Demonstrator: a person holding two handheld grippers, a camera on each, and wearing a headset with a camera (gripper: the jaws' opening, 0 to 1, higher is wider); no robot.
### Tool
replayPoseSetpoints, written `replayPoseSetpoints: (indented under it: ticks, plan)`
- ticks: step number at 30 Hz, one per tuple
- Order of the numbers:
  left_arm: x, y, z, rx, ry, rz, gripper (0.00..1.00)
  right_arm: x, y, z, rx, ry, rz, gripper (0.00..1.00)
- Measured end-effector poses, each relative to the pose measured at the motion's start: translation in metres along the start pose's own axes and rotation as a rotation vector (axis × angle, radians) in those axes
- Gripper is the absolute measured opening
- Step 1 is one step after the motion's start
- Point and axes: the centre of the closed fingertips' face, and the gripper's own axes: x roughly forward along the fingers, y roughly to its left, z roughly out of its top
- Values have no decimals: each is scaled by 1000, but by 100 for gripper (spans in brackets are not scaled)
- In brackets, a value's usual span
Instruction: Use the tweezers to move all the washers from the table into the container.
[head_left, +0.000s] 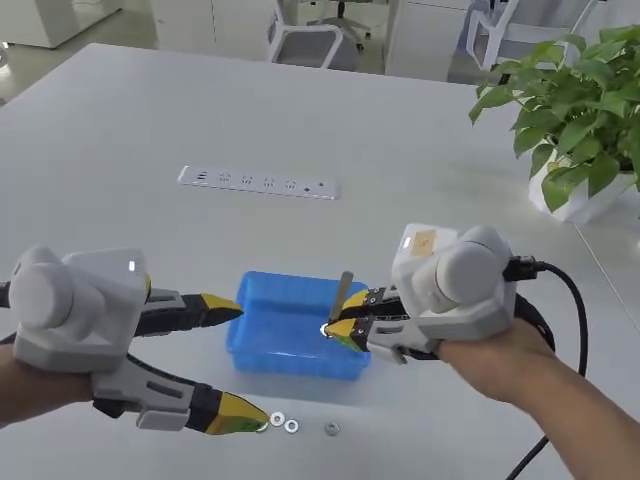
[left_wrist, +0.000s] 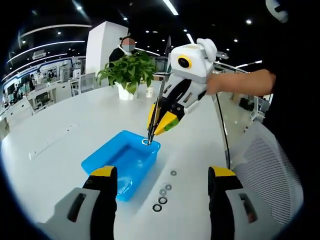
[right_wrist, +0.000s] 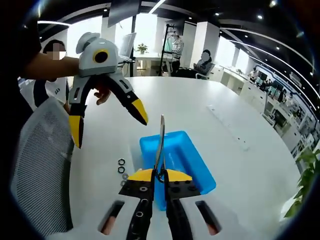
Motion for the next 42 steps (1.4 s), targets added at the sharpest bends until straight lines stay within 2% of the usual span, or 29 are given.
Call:
replayPoseSetpoints:
  ticks: [9,22,26,28,34,40,42]
  plan:
    - [0,6,2,2,-1,5,79,15,-8,-7,-39,-24,31,8]
    - [7,18,8,20,0,2,75,35,-13,-17,-41,-60,89,8]
    - [13,25,12,41,7,2,70,40,-13,-22,-41,-62,105,8]
    - [16,30,11,60,30,11,69,43,-13,-22,-39,-70,115,8]
    - [27,39,15,82,41,-3,64,51,-12,-26,-45,-61,144,8]
    - [39,49,15,109,66,-2,52,57,-11,-32,-51,-49,162,8]
    - [41,51,19,113,55,-8,47,59,-11,-34,-51,-44,165,8]
